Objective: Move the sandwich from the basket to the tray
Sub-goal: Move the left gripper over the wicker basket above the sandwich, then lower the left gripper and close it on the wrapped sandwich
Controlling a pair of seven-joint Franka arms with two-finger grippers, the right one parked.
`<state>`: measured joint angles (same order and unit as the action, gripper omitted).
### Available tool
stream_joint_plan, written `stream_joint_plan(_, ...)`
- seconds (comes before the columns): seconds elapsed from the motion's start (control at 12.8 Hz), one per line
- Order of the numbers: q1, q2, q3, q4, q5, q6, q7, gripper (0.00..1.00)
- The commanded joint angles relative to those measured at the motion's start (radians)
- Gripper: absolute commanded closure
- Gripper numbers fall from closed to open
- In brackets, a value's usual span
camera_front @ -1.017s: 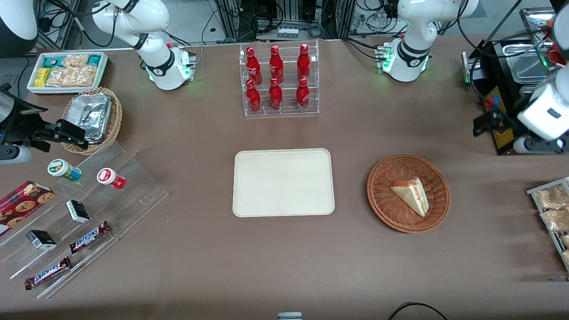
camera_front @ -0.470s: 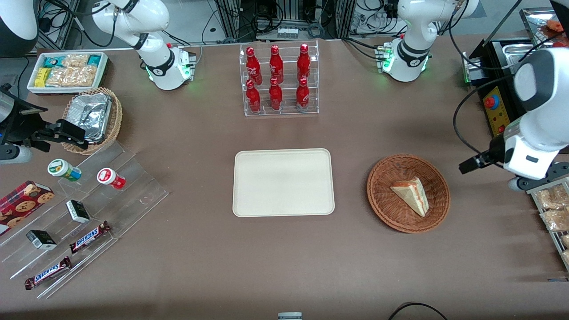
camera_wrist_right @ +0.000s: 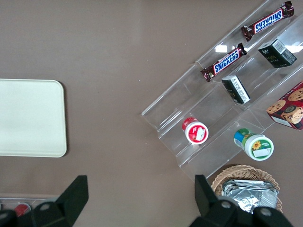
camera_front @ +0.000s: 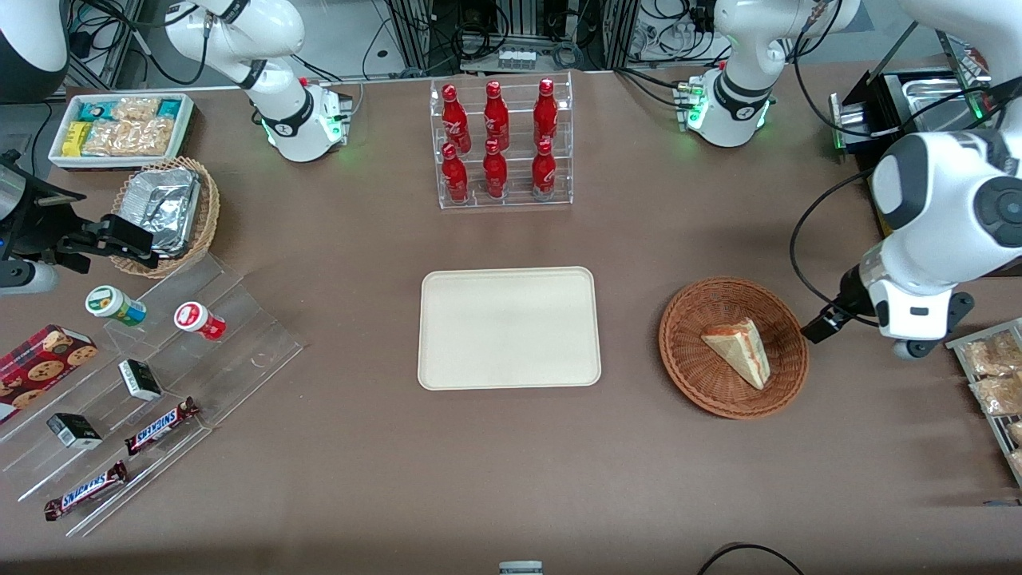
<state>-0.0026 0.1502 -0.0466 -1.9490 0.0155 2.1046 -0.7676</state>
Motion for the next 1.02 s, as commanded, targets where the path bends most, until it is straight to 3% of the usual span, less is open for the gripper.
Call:
stream_joint_plan(0.0, -0.036, -0.017, 0.002, -0.115, -0.003, 0.151, -0.080, 0.00)
stream_joint_plan(0.23, -0.088, 0.020, 0.001, -0.162, -0.002, 0.287, -0.183, 0.00)
stream_joint_plan(0.94, -0.120, 0.103, 0.004, -0.171, 0.017, 0.334, -0.196, 0.00)
